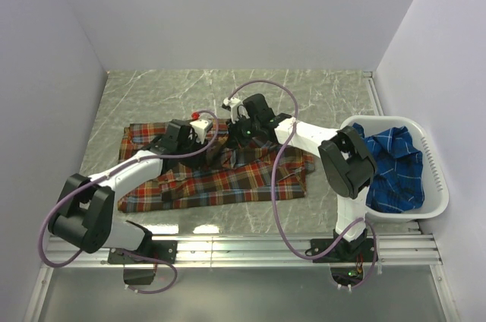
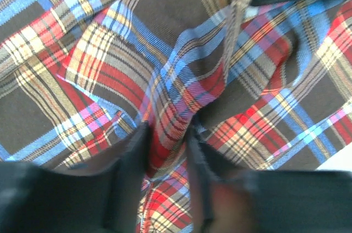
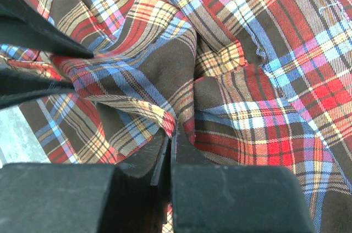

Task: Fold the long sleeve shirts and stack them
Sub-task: Fold the shirt

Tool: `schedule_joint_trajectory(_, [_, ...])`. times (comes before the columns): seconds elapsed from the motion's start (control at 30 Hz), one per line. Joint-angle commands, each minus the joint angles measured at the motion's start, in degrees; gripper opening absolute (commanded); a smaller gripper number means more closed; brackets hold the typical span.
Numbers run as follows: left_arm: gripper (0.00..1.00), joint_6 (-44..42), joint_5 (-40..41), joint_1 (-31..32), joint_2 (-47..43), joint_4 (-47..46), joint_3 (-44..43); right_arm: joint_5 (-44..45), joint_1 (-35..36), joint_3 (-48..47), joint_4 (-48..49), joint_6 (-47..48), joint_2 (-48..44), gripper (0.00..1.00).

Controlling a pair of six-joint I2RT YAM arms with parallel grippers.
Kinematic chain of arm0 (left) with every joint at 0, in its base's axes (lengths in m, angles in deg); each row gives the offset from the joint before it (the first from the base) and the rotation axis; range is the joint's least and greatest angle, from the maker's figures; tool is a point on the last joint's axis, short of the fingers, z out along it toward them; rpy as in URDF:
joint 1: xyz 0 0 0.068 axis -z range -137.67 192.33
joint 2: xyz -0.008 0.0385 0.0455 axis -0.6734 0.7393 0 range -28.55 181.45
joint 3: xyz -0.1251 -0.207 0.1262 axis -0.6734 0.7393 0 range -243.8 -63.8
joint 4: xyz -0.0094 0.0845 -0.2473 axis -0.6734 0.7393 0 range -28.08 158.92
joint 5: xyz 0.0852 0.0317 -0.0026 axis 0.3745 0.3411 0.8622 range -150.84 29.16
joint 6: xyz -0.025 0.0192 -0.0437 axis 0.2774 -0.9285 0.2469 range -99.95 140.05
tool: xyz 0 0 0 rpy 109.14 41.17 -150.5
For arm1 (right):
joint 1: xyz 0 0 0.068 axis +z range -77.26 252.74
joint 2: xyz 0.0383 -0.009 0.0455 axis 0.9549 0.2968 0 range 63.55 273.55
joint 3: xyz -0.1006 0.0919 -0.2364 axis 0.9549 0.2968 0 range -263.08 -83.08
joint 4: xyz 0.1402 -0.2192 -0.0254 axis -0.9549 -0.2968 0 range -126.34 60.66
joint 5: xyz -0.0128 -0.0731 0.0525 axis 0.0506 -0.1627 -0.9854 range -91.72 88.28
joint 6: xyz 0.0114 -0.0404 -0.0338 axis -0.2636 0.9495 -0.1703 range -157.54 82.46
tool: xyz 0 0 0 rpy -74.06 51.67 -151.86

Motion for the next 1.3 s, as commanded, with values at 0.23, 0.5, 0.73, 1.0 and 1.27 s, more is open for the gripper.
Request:
schedule_joint_trajectory(0.23, [0.0,3.01,1.28,0.49,-3.36,11.18,-8.5,-0.71,-0.83,0.01,0.47,-1.25,-5.15,0.16])
schedule_joint_trajectory(0.5, [0.01,11.8,6.88,0.49,-7.68,29.91,-22.65,5.96,-0.74,0.27,-0.77,-5.73,-13.77,0.57])
schedule_joint_trajectory(0.73, [0.01,20.49,18.13,-0.29,-6.54,46.62,-31.45,13.52,-1.53,3.96,-1.48,-11.26,-20.35,0.57])
schedule_joint_trajectory(1.0, [0.0,22.62,17.63,-6.18,-7.42,53.75,-37.6,15.55,-3.64,9.13,-4.29,-13.82,-21.86,0.55])
schedule_joint_trajectory(1.27, [0.0,21.21,14.74,-7.42,-5.4,56.65,-42.7,18.96,-3.64,13.45,-3.32,-11.89,-21.34,0.54])
